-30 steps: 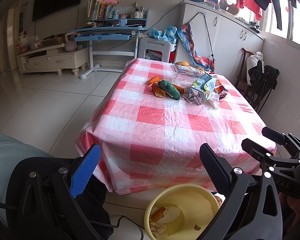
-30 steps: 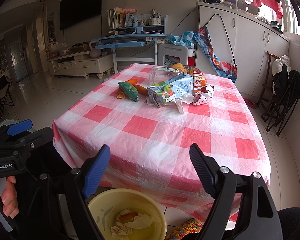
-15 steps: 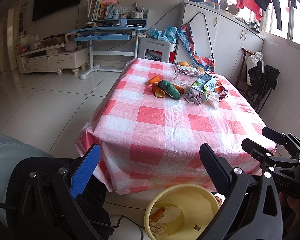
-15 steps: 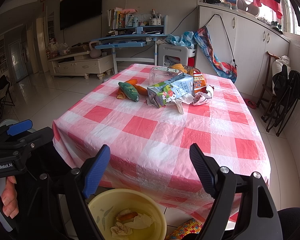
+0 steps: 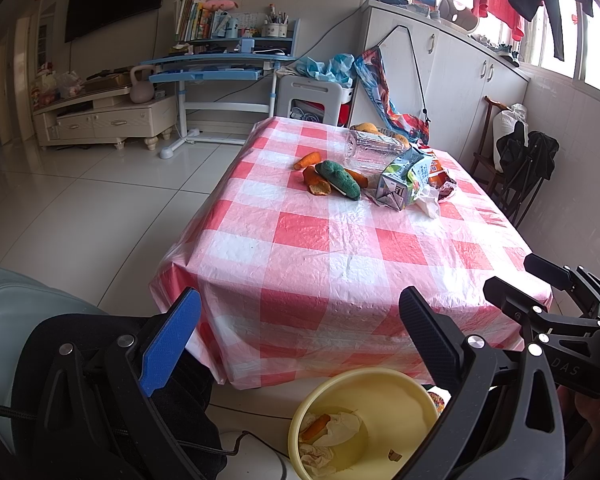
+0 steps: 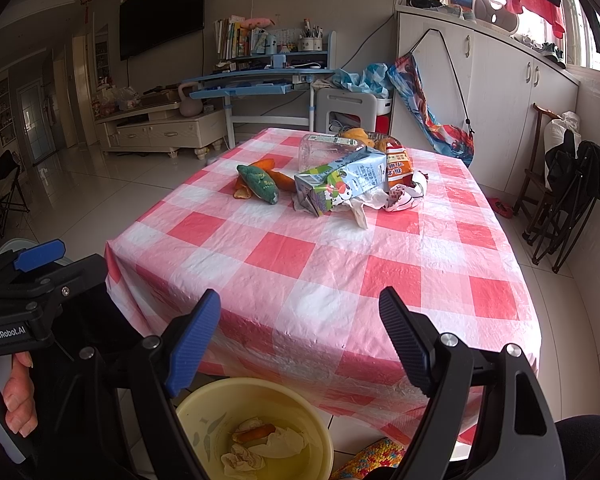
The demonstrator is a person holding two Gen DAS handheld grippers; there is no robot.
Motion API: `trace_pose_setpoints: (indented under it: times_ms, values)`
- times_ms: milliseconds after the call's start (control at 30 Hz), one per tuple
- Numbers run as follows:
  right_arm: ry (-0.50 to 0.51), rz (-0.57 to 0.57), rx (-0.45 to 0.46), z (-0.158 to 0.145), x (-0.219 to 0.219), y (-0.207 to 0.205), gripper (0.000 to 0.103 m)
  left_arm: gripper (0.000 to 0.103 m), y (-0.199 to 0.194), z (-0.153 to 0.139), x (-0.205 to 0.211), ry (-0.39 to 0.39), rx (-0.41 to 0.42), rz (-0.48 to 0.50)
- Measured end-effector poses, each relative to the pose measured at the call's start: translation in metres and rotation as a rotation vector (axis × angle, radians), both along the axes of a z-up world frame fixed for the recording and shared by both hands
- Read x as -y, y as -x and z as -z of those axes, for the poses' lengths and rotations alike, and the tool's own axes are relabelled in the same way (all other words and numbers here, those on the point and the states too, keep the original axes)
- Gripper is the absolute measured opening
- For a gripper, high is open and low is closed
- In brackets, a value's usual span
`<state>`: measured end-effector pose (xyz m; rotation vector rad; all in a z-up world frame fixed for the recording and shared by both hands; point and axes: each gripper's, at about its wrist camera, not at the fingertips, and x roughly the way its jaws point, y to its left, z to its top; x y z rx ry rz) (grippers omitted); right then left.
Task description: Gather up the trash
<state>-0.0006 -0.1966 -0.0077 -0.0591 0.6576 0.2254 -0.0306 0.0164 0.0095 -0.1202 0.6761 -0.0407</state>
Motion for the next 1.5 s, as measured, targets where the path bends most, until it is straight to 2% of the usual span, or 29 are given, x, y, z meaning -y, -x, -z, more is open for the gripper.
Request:
trace_pose_setpoints:
  times_ms: [1500]
  values:
    - [0.001, -0.021, 0.008, -0.0028, 0.0001, -0.0003, 0.080, 0.096, 0.0000, 0.0002, 0.0000, 0.000, 0.001, 0.000]
